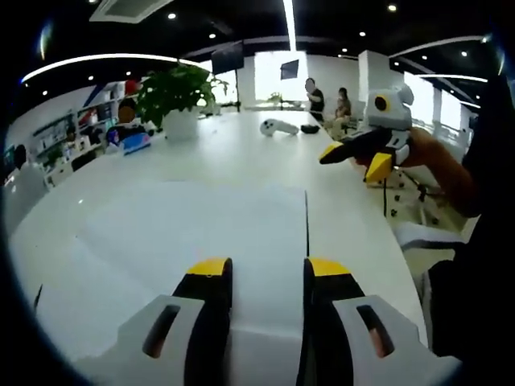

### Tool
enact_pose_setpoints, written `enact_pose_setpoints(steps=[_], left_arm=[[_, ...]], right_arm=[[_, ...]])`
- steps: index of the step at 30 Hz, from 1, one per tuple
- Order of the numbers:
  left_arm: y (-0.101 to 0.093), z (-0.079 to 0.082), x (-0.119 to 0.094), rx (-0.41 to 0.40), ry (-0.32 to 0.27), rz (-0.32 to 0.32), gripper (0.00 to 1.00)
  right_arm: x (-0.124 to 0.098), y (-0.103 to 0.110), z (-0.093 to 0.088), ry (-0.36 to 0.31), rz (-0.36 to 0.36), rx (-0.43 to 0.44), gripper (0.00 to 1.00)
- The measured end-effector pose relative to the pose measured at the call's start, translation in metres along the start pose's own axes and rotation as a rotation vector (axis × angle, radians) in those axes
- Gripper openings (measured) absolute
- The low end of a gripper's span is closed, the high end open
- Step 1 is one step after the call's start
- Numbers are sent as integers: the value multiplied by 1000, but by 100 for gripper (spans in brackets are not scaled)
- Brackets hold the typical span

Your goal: Flip through the bound document one page at a time

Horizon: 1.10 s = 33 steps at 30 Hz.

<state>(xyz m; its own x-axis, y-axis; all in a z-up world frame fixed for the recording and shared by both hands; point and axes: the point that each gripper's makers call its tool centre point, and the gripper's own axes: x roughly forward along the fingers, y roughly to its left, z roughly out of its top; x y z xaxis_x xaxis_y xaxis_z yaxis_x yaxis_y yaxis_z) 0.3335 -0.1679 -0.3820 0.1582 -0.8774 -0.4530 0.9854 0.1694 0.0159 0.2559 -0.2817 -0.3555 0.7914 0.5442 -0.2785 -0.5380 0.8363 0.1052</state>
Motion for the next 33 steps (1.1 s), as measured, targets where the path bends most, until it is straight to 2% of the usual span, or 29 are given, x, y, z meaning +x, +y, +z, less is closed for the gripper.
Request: enact_pose_setpoints(steps=[4, 16, 22, 33], left_arm=[[0, 1, -1, -17, -5, -8, 38], [3, 1, -3, -139, -62, -80, 37], [-1, 1, -4, -143, -73, -92, 37], [-8, 2, -6, -126, -94, -97, 35]], right_arm=[[0, 0, -1, 3, -1, 1, 48], [2, 4, -3, 21, 10, -17, 48], [4, 4, -6, 37, 10, -18, 48], [7, 3, -1, 36, 6, -20, 48]])
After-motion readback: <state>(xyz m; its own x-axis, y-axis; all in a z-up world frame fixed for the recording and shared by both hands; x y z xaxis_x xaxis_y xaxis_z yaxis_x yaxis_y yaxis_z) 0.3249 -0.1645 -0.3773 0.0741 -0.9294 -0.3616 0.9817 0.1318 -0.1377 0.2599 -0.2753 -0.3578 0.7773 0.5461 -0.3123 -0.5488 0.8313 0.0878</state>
